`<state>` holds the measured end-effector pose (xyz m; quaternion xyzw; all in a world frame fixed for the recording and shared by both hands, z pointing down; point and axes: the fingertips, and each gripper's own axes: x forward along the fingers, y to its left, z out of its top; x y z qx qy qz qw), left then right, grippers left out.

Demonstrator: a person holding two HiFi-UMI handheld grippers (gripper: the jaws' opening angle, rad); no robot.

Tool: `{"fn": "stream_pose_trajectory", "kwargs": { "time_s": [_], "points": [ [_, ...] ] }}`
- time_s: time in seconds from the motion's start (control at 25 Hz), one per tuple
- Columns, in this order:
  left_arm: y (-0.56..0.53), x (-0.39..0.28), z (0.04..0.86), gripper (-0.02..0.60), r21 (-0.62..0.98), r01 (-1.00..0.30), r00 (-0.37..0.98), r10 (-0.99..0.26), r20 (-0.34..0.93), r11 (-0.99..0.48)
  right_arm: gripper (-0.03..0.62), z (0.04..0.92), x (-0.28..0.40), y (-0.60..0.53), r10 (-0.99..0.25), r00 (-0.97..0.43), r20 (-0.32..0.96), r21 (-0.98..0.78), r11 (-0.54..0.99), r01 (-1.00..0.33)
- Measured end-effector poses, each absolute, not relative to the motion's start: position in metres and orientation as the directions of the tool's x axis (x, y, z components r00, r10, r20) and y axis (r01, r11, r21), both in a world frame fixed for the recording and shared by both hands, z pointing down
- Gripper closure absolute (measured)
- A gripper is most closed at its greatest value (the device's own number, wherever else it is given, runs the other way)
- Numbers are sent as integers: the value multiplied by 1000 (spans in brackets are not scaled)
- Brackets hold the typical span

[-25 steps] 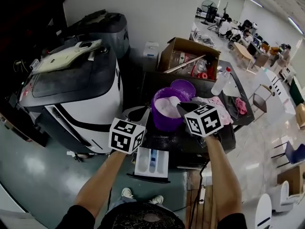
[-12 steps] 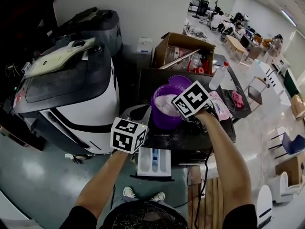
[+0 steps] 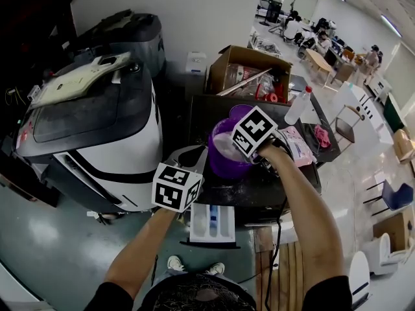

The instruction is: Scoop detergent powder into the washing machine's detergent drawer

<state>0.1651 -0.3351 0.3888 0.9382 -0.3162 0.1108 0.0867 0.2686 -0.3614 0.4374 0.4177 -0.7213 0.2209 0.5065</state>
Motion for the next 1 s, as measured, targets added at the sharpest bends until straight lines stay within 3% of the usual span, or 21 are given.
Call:
{"fn": "stream_pose_trajectory", "kwargs": {
  "time_s": [1.0],
  "points": [
    [-330, 154, 392, 581, 97, -608, 778, -568, 269, -788, 556, 444, 246, -352, -207, -276, 939, -150, 475, -867]
  ]
}}
